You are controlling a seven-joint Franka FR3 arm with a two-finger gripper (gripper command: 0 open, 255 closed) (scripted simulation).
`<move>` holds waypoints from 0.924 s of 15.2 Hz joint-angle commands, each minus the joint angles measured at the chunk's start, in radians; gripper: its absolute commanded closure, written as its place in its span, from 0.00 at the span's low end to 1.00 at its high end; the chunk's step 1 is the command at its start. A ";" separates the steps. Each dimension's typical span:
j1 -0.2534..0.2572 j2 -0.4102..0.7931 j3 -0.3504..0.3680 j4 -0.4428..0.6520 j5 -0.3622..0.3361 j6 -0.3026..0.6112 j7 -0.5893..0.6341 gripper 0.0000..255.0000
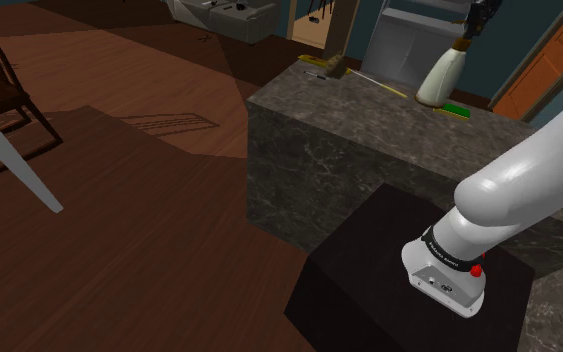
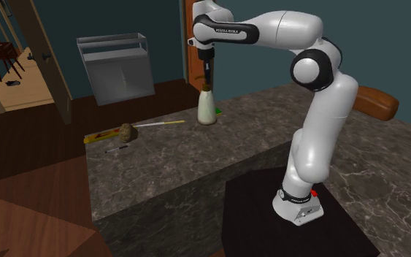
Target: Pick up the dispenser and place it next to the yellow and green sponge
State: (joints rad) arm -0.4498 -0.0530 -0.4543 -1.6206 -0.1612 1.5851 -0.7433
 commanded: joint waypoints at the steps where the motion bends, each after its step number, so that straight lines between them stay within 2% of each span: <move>1: -0.022 0.000 -0.026 -0.005 0.000 0.012 -0.049 1.00; 8: -0.111 0.060 -0.124 0.054 0.034 0.032 -0.235 1.00; 14: -0.211 0.168 -0.204 0.159 0.110 0.035 -0.413 1.00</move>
State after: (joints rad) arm -0.6367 0.0790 -0.6415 -1.4995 -0.0765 1.6228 -1.1141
